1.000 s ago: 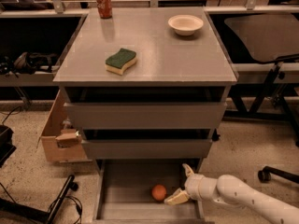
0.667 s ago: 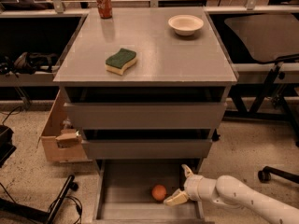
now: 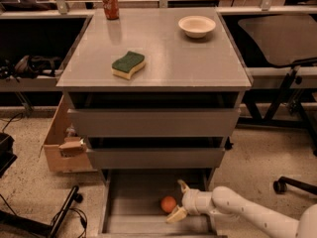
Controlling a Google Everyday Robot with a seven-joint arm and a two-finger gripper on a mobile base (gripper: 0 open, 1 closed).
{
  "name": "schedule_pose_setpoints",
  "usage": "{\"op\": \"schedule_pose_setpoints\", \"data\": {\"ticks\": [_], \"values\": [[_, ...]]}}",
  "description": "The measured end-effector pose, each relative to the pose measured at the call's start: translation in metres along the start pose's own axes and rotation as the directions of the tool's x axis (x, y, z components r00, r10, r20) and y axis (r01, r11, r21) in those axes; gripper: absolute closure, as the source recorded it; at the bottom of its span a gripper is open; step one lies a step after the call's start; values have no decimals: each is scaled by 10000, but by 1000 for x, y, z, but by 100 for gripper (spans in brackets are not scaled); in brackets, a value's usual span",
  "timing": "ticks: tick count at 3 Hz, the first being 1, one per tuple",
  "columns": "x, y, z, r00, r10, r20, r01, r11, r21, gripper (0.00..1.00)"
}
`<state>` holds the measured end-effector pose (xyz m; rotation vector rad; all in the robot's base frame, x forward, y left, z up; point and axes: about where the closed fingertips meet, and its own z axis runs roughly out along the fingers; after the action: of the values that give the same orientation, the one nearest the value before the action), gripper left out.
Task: Pick orange from bottom drawer and place on counter
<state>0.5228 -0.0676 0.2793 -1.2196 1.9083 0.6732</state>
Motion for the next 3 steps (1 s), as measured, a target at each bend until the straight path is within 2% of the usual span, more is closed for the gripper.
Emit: {"op": "schedule_pose_setpoints", "data": {"ticks": [1, 2, 3], "values": [[32, -7, 39, 9993, -295, 230, 307, 9981, -536, 0], [58, -20, 63, 9979, -582, 294, 604, 9949, -806, 0], [72, -35, 76, 9965, -803, 234, 821, 9927, -881, 0]]}}
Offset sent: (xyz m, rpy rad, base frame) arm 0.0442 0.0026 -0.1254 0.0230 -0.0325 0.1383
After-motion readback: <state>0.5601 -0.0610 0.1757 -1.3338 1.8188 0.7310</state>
